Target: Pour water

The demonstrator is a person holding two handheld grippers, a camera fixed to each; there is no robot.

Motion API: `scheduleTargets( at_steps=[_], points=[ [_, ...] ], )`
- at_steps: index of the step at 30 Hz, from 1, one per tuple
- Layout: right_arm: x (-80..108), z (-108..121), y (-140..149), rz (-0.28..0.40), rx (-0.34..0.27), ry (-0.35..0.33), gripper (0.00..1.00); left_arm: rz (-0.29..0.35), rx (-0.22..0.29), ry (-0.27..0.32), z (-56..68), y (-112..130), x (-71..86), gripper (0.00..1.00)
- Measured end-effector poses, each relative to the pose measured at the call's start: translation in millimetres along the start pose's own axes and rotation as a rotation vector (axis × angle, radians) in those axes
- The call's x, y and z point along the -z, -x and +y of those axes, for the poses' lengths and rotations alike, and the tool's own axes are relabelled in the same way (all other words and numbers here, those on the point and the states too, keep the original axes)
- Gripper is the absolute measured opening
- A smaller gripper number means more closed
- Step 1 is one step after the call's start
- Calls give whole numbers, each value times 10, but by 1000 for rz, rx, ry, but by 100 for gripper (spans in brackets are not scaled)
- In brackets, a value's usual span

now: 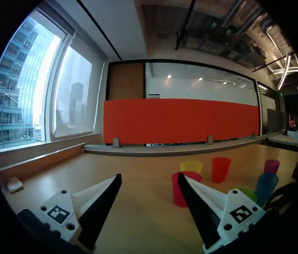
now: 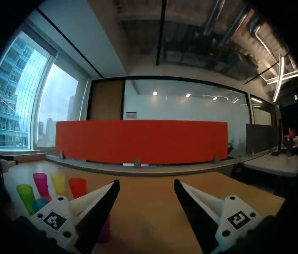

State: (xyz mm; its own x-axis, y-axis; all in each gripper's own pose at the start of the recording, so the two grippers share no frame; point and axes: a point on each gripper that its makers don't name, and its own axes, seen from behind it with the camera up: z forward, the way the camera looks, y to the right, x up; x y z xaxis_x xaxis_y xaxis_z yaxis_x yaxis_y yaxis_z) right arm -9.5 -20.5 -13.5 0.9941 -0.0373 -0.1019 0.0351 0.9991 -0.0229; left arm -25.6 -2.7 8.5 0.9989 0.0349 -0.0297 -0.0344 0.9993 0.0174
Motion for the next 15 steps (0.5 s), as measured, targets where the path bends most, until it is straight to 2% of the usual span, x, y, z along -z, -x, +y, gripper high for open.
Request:
scheduleTargets(
  at_steps=[15],
  points=[
    [-64,107,285,-52,-16,16,100,0,0,0,9,3,-12,99]
  ],
)
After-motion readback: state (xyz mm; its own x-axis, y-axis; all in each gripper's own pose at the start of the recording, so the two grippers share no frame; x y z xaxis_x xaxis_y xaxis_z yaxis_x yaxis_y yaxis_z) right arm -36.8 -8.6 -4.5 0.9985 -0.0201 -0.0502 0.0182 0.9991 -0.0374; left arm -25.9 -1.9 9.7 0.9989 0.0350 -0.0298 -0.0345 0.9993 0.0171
